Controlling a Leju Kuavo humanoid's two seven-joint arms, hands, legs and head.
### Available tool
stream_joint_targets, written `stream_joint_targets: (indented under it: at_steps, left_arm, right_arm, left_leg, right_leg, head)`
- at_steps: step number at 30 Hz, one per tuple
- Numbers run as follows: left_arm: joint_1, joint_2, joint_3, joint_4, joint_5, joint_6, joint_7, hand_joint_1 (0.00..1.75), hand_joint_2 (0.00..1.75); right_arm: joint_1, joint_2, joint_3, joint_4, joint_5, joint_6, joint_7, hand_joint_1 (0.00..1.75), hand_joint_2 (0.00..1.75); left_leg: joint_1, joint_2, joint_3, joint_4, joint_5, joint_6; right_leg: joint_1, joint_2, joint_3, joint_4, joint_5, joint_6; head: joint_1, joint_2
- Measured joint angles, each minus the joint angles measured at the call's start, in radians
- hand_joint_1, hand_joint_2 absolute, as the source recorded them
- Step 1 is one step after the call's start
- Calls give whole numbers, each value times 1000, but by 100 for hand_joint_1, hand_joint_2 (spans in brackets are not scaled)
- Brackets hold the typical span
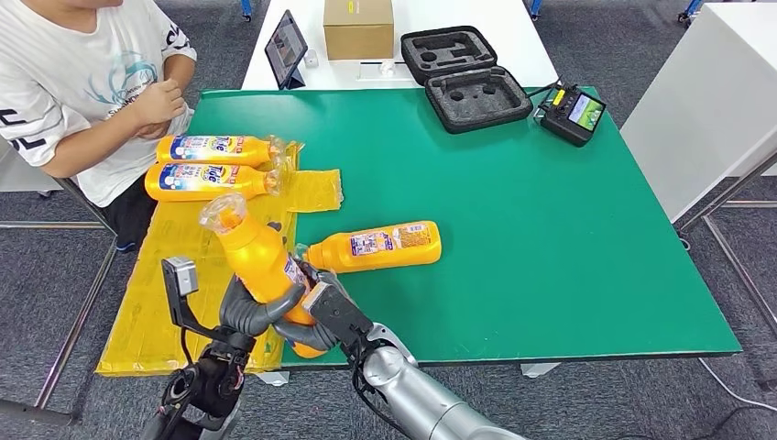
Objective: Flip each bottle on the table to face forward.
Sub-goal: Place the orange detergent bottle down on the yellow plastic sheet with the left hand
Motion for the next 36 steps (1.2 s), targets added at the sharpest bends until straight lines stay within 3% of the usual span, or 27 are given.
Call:
stream_joint_targets:
  at_steps: [16,20,22,26,30,36]
  left_arm:
    - [-1,2,-2,12,2,2,0,1,175]
    - [-1,8,-4,12,3,3,-3,170,175]
    - [-1,9,-5,12,0,6,-8,175,175]
    - [-1,10,-12,12,-17,10,-22,175,175]
    - [-9,9,-29,12,-76,64,-84,175,175]
    - [-31,7,-41,-6,-232,201,-217,175,175]
  right_arm:
    - [-7,0,7,28,0,0,7,175,175]
    - [-10,0,12,37,2,0,10,175,175]
    - [-11,0,13,42,4,0,10,175,175]
    - [-10,0,13,49,10,-2,8,0,175]
    - [-10,2,20,49,24,-50,-6,0,0]
    - [8,-7,12,-38,100,-217,-50,0,0]
  left_leg:
    - [0,0,0,0,0,0]
    - [0,0,0,0,0,0]
    - [0,0,0,0,0,0]
    - [0,0,0,0,0,0]
    - [0,0,0,0,0,0]
    - [0,0,0,0,0,0]
  right_leg:
    - [0,0,0,0,0,0]
    - [0,0,0,0,0,0]
    - [0,0,0,0,0,0]
    - [0,0,0,0,0,0]
    - [0,0,0,0,0,0]
    - [0,0,0,0,0,0]
  head:
    - [0,0]
    - [0,0]
    - [0,0]
    - [0,0]
    - [0,0]
    - [0,0]
